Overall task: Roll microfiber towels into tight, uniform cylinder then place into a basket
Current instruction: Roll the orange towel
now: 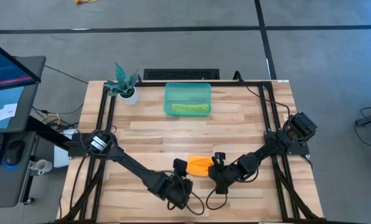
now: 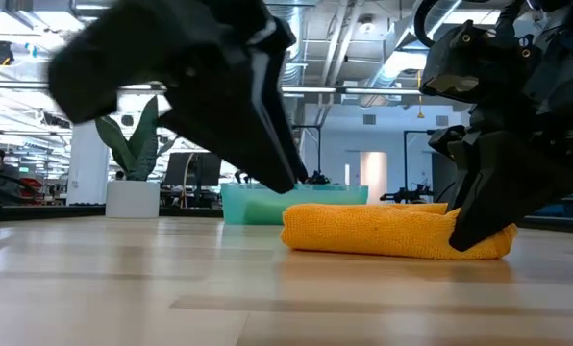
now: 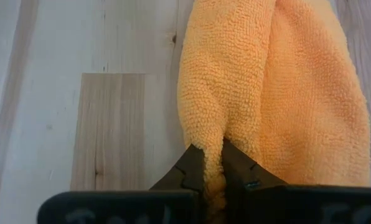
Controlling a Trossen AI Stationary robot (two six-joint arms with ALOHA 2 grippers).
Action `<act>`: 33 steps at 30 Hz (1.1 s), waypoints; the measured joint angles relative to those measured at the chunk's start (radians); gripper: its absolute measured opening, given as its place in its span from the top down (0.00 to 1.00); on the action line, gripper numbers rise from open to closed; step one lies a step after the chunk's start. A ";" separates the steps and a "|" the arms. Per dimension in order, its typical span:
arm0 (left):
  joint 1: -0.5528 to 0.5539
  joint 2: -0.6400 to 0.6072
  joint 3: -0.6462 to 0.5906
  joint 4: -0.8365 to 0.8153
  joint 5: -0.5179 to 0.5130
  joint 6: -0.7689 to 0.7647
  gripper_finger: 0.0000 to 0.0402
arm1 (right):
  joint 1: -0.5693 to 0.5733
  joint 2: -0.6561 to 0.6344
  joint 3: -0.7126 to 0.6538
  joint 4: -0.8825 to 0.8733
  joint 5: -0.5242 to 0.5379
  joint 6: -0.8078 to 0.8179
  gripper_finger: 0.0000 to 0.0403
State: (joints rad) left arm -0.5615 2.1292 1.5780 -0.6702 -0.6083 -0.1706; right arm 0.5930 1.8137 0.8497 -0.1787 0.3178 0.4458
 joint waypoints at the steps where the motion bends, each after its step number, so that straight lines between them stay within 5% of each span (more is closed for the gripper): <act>1: 0.010 0.000 0.000 0.000 0.001 0.007 0.65 | 0.000 0.000 0.000 0.000 0.000 0.000 0.90; 11: 0.096 -0.002 -0.047 0.140 0.134 0.125 0.65 | 0.000 0.000 0.000 0.000 -0.003 0.000 0.90; 26: 0.177 -0.009 -0.220 0.310 0.169 -0.007 0.66 | 0.000 -0.003 0.000 -0.002 -0.009 -0.008 0.90; 33: 0.189 -0.009 -0.211 0.326 0.359 -0.030 0.83 | -0.002 -0.038 -0.005 -0.018 -0.087 -0.009 0.90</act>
State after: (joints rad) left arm -0.3728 2.1201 1.3666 -0.3441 -0.2498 -0.2010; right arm 0.5911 1.7753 0.8451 -0.1971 0.2311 0.4370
